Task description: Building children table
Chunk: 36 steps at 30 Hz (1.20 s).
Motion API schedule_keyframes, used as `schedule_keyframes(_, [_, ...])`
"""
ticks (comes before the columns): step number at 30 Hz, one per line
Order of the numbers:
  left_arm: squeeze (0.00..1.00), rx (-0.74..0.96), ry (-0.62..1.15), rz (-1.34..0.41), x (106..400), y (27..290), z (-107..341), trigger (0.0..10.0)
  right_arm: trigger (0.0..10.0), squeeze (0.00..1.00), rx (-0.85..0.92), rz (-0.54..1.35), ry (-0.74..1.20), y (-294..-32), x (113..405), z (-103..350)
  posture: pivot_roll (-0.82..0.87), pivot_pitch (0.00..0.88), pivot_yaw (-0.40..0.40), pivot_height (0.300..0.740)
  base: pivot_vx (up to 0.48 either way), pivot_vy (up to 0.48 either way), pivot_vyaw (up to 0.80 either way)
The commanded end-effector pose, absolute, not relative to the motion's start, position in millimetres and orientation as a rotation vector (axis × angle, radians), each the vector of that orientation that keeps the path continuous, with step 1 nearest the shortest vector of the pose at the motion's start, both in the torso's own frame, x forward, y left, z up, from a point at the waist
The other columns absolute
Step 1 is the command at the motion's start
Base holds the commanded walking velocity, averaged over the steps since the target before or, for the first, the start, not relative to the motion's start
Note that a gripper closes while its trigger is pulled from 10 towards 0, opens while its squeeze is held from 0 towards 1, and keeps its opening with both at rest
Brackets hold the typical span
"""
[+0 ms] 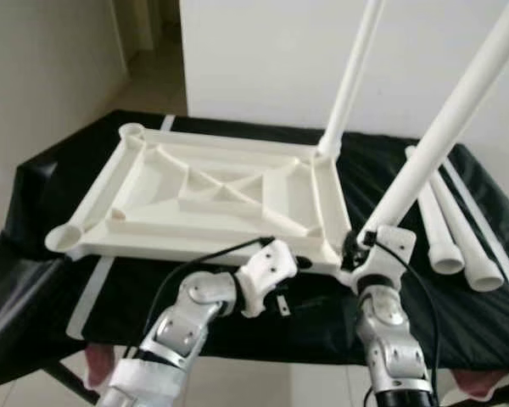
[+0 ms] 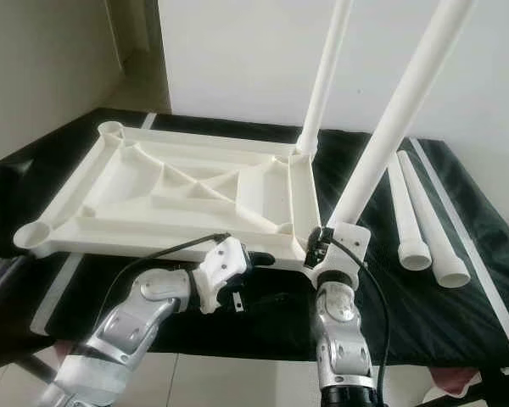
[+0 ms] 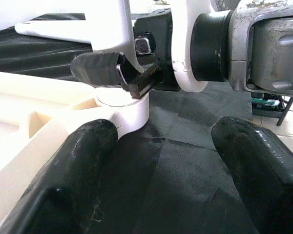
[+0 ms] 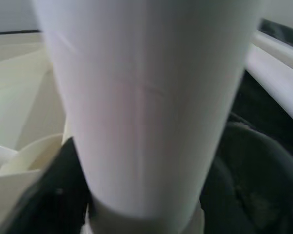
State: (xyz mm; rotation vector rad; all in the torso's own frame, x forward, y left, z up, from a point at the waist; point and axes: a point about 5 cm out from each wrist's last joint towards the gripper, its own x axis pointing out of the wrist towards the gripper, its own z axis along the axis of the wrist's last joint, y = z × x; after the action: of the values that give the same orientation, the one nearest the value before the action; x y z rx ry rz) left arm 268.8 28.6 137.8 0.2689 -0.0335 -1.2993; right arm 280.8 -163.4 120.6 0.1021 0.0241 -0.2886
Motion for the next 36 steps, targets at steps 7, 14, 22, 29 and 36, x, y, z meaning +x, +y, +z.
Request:
schedule_keyframes(7, [0.0,0.256,-0.029,-1.264,268.0,27.9,137.0,10.0,10.0,0.0,0.044,-0.141,0.038,-173.6,284.7,120.7,0.03,0.0,-0.05,0.74,0.0,0.0,0.0])
schedule_keyframes(14, [0.0,0.249,-0.03,-1.261,268.4,28.3,137.5,10.0,10.0,0.0,0.053,-0.112,0.031,-177.2,284.9,121.1,0.03,0.0,-0.051,0.74,0.0,0.0,0.0])
schedule_keyframes(22, [0.0,0.263,-0.025,-1.267,267.8,28.6,135.7,10.0,10.0,0.0,0.043,-0.024,0.004,-178.1,285.4,122.7,0.03,0.0,-0.046,0.74,0.0,0.0,0.0])
schedule_keyframes(29, [0.0,0.258,-0.033,-1.263,269.9,27.4,137.4,10.0,10.0,0.0,-0.02,0.138,-0.01,-182.2,292.5,124.8,0.02,0.0,-0.049,0.74,0.0,0.0,0.0])
schedule_keyframes(36, [0.0,0.256,-0.038,-1.252,271.2,28.0,138.9,10.0,10.0,0.0,-0.06,0.262,-0.005,-187.1,295.0,123.5,0.03,0.0,-0.054,0.74,0.0,0.0,0.0])
